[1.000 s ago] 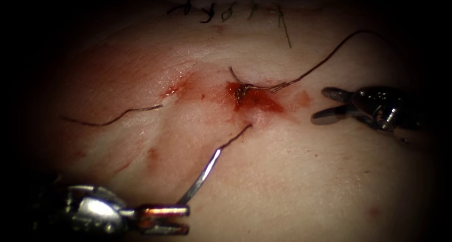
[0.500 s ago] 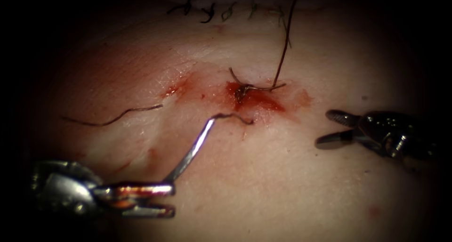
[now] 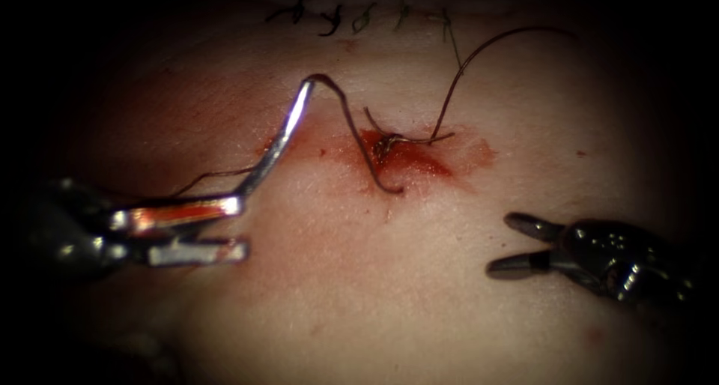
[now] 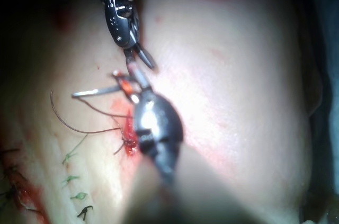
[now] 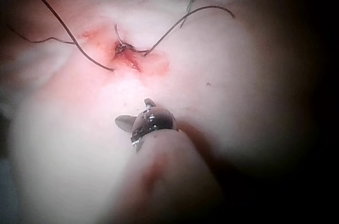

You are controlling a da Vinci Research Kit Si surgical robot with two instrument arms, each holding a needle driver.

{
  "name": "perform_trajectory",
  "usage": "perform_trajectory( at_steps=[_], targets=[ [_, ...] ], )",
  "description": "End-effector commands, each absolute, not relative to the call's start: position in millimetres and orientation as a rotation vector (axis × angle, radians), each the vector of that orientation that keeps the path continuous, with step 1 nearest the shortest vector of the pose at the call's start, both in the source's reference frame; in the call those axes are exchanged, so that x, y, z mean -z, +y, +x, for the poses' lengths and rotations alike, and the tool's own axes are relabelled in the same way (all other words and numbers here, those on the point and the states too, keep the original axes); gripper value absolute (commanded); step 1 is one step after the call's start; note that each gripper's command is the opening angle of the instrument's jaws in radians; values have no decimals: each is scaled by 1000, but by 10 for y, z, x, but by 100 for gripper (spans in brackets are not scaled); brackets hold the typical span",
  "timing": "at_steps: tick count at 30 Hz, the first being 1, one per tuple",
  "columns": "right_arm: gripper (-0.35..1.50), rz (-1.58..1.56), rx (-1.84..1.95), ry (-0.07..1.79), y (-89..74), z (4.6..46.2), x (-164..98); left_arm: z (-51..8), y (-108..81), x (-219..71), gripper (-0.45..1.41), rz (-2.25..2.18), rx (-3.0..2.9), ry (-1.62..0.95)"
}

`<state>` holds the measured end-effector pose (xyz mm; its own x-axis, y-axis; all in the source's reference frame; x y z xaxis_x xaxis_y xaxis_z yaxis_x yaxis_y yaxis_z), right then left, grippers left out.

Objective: Wound Closure

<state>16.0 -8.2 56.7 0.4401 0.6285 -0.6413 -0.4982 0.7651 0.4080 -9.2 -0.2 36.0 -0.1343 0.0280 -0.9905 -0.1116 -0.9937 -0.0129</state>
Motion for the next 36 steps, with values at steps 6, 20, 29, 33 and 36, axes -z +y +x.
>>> perform_trajectory(
  at_steps=[6, 20, 29, 33, 36],
  targets=[
    [147, 166, -708, 881, -91, 169, -572, -91, 14, -362, -45, -2009, -2244, 181],
    [140, 191, -703, 906, -94, 172, -564, -88, 37, -355, -45, -2031, -2151, 231],
    [133, 192, -765, 981, -26, 185, -541, -95, 17, -375, -45, -1984, -2255, 56],
    [118, 162, -693, 1060, 6, 214, -550, -101, 14, -400, -45, -1966, -2319, -60],
    [103, 135, -640, 1083, 17, 233, -565, -105, 16, -408, -45, -1964, -2360, -124]
  ],
)
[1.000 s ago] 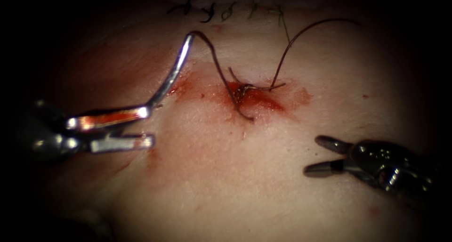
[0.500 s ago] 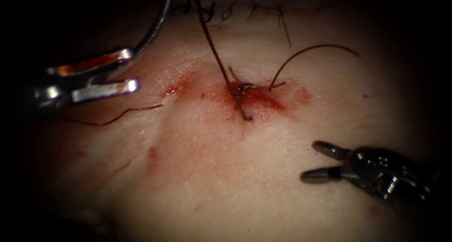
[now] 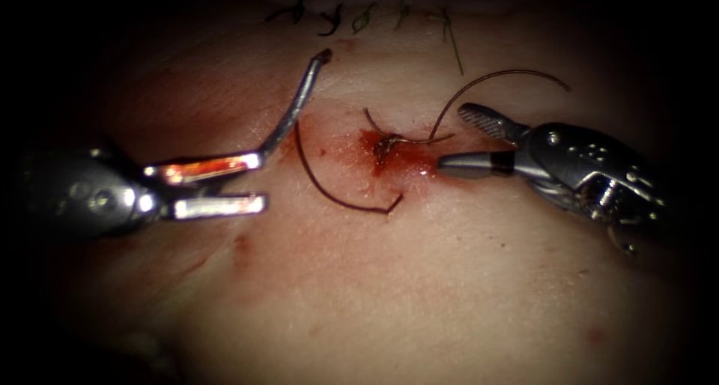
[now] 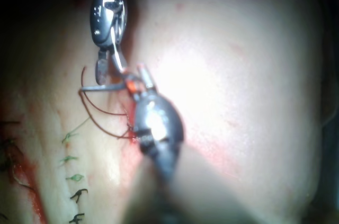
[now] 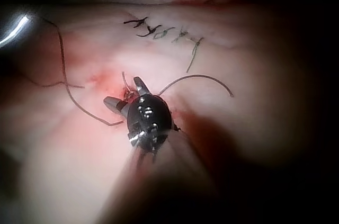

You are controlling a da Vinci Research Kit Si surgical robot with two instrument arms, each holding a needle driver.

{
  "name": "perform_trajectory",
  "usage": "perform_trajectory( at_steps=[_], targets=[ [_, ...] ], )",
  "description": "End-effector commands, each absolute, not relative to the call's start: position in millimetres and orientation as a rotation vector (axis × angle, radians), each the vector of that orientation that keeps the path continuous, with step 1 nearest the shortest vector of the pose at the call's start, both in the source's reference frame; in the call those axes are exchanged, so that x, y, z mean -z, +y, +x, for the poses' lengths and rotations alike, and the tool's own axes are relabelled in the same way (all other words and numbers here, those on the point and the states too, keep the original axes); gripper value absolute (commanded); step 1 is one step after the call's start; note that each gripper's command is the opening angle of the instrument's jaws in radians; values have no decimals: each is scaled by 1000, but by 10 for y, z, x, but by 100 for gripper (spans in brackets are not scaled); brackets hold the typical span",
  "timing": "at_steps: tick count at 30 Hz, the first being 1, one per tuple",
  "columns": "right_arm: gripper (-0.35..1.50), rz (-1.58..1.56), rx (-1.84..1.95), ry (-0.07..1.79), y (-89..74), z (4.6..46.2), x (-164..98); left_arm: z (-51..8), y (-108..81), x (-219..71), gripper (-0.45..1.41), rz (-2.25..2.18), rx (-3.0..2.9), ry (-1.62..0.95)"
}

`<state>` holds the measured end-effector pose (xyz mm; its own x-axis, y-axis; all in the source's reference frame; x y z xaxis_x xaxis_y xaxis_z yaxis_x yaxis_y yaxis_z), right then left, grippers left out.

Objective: Wound Closure

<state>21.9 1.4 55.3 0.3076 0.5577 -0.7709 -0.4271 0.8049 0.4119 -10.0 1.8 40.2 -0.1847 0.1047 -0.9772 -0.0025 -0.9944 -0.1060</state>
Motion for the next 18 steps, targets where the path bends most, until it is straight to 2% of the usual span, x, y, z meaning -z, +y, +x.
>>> perform_trajectory(
  at_steps=[1, 2, 4, 10, 18],
  targets=[
    [91, 129, -617, 1092, 20, 239, -570, -105, 18, -410, -45, -1964, -2376, -150],
    [71, 123, -598, 1104, 23, 245, -578, -105, 19, -410, -45, -1969, -2383, -168],
    [58, 128, -575, 1110, 28, 254, -588, -105, 22, -407, -45, -1972, -2397, -204],
    [60, 137, -539, 1145, 36, 288, -608, -101, 39, -388, -45, -2034, -2363, -344],
    [56, 139, -481, 1144, 28, 344, -625, -98, 79, -382, -45, -2057, -2309, -402]
  ],
)
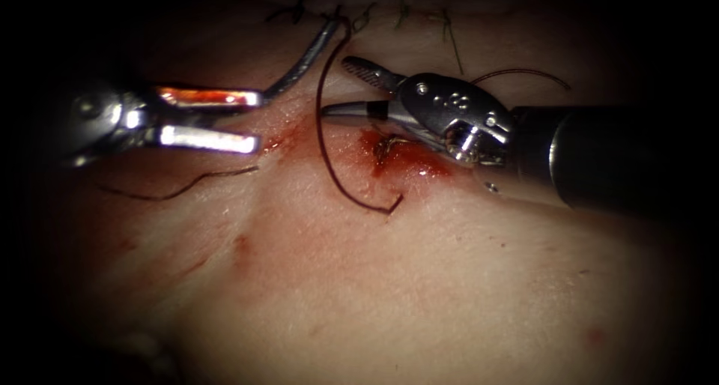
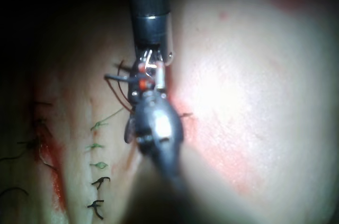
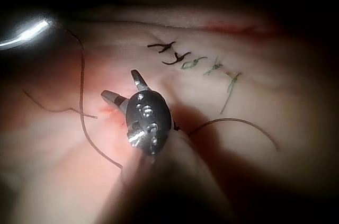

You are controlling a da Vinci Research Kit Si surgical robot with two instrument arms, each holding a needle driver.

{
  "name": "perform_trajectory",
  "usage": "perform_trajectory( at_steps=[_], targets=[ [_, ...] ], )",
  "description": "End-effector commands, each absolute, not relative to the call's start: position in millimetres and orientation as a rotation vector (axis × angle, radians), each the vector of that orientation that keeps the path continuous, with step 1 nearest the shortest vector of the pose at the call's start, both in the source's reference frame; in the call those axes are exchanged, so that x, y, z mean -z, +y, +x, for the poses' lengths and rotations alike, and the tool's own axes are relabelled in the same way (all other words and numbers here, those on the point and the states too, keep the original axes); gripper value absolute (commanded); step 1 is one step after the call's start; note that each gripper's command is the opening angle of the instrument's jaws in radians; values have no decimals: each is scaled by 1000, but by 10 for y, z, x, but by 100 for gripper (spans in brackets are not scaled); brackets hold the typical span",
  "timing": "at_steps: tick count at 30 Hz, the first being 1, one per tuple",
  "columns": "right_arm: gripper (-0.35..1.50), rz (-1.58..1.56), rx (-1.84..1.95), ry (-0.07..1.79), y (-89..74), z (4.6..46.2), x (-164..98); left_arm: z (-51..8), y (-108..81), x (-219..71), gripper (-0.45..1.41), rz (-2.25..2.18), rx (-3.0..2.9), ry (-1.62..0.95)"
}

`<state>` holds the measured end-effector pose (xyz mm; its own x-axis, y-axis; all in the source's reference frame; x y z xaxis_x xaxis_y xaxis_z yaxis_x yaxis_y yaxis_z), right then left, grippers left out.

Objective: Wound Closure

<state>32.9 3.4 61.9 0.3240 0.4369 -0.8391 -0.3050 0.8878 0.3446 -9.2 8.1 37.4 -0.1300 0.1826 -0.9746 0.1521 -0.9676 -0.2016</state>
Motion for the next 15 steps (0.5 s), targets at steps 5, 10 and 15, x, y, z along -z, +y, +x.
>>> perform_trajectory(
  at_steps=[5, 10, 15],
  targets=[
    [56, 158, -451, 1151, 12, 365, -621, -98, 101, -399, -45, -2054, -2299, -407],
    [56, 175, -431, 1158, -4, 364, -613, -95, 117, -424, -45, -2015, -2317, -380],
    [55, 194, -408, 1165, -15, 349, -607, -106, 126, -453, -45, -1992, -2335, -350]
  ],
)
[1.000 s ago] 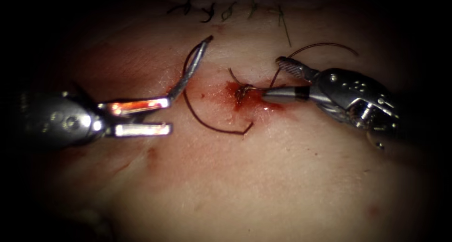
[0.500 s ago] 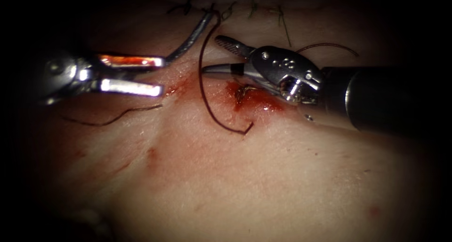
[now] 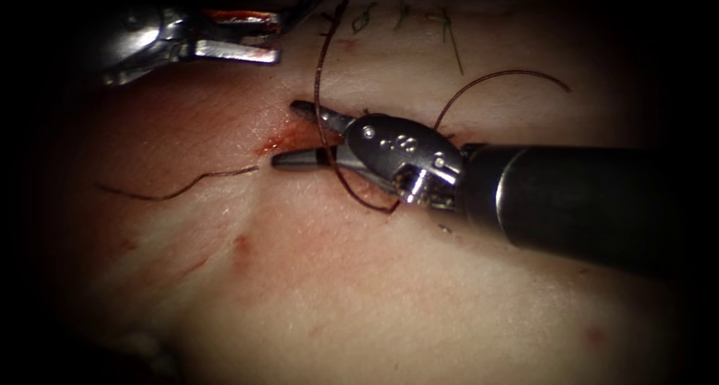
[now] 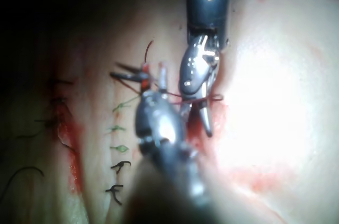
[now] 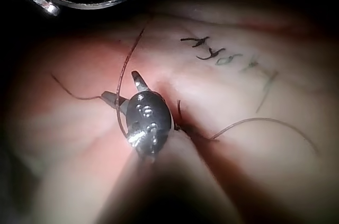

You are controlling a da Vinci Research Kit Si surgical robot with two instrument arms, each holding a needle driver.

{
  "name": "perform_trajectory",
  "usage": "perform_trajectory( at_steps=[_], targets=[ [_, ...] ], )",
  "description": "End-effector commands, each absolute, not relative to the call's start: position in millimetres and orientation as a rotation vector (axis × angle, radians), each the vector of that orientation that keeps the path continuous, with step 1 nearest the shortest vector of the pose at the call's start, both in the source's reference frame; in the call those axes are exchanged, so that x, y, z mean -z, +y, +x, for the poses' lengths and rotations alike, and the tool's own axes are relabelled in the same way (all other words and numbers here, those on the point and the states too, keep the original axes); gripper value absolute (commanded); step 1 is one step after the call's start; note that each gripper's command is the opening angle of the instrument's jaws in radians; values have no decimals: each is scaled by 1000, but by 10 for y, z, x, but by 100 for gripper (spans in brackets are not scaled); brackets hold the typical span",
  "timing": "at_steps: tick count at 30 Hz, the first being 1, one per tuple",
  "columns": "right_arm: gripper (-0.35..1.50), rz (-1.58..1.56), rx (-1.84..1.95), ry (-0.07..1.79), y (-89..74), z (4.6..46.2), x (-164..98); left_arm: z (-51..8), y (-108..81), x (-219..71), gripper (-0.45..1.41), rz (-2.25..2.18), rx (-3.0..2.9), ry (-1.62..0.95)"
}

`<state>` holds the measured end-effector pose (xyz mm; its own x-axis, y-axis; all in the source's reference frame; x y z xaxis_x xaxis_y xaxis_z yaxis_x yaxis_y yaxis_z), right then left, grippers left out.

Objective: Wound Closure

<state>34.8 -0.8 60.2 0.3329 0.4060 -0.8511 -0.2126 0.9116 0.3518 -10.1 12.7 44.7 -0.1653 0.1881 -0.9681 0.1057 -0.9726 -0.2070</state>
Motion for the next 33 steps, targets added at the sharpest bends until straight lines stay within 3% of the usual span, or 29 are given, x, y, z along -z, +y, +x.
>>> perform_trajectory(
  at_steps=[1, 7, 13, 15, 24, 33],
  targets=[
    [53, 197, -402, 1177, -19, 338, -605, -115, 126, -468, -45, -1977, -2362, -341],
    [53, 219, -373, 1228, -30, 319, -604, -142, 116, -522, -45, -1984, -2373, -378],
    [49, 253, -306, 1297, -51, 327, -606, -159, 107, -562, -45, -2008, -2378, -430],
    [41, 255, -295, 1305, -55, 332, -609, -159, 108, -565, -45, -2017, -2387, -443],
    [36, 257, -284, 1324, -55, 336, -612, -153, 117, -561, -45, -2017, -2382, -462],
    [39, 288, -262, 1380, -60, 334, -594, -148, 109, -603, -45, -1998, -2431, -446]
  ],
)
